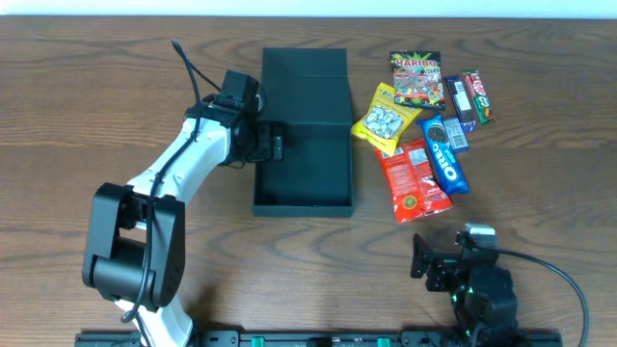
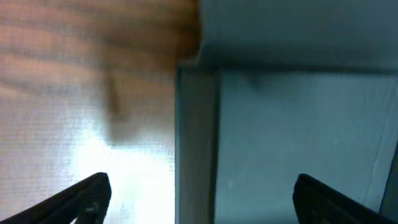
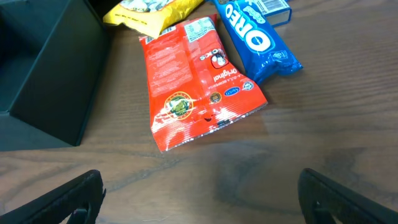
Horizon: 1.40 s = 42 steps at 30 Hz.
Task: Pack container
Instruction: 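Push the green box forward with the left gripper, then reach the right gripper to the Haribo Mix bag and grasp it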
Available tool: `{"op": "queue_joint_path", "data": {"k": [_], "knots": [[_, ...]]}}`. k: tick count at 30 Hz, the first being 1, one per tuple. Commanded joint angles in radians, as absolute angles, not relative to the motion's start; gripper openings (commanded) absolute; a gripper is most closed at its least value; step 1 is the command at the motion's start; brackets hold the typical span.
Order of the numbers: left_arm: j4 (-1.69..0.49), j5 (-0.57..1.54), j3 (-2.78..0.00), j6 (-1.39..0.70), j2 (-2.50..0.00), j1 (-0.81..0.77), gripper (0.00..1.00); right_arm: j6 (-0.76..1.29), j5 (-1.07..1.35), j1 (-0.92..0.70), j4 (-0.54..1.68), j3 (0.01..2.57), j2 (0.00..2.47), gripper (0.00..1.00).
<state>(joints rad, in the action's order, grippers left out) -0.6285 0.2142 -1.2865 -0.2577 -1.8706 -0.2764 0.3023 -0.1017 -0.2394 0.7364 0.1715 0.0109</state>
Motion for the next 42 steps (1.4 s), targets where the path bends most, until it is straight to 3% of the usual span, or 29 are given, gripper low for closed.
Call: {"op": "queue_joint_path", "data": {"k": [1, 17, 19, 23, 28, 32, 36, 42], "knots": [[-0.656, 0.225, -1.361, -0.236, -1.847, -0.273, 0.95, 0.291, -0.104, -0.241, 0.737, 0.163, 0.006, 0.99], [-0.863, 0.15, -1.48, -0.134, -1.449, -0.273, 0.95, 0.307, -0.09, -0.241, 0.689, 0.163, 0.006, 0.99], [-0.896, 0.153, -1.48, -0.134, -1.447, -0.273, 0.95, 0.466, 0.0, -0.241, 0.588, 0.162, 0.006, 0.99], [-0.942, 0.155, -1.48, -0.134, -1.447, -0.275, 0.95, 0.987, 0.296, -0.241, 0.453, 0.163, 0.006, 0.99], [-0.985, 0.155, -1.48, -0.134, -1.447, -0.275, 0.95, 1.222, 0.354, -0.241, 0.444, 0.162, 0.006, 0.99], [-0.976, 0.154, -1.48, -0.118, -1.447, -0.275, 0.95, 1.208, 0.25, -0.241, 0.369, 0.162, 0.008, 0.99], [-0.933, 0.153, -1.48, -0.08, -1.447, -0.275, 0.95, 1.073, 0.193, -0.223, 0.078, 0.163, 0.108, 0.99], [-0.777, 0.146, -1.48, -0.043, -1.461, -0.271, 0.95, 0.765, 0.25, -0.115, -0.071, 0.392, 0.657, 0.99]]}}
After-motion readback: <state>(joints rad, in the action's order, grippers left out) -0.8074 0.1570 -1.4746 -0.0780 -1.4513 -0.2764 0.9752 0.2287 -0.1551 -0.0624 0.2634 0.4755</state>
